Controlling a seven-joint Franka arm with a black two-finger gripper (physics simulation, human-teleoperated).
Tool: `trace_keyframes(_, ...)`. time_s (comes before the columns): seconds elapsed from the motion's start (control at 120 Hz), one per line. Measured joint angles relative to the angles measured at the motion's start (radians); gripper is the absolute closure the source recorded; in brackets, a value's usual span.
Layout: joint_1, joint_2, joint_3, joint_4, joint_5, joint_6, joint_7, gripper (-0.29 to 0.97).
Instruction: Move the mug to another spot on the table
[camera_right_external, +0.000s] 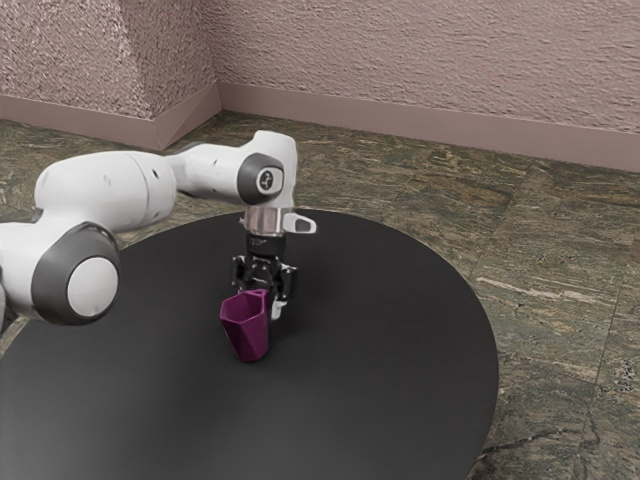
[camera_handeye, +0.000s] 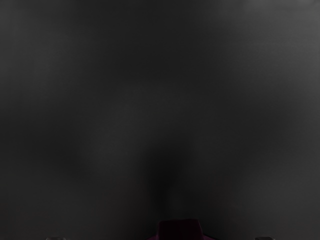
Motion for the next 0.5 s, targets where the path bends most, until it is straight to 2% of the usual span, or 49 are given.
trace_keyframes(0.175, -0.004, -0.081, 0.003, -0.049, 0.059, 0.148, 0.006, 0.08)
trace_keyframes(0.408, -0.006, -0.435, -0.007, -0.446, 0.082, 0.370, 0.025, 0.03)
trace_keyframes(0.5, -0.006, -0.556, -0.011, -0.537, 0.054, 0.397, 0.032, 0.02)
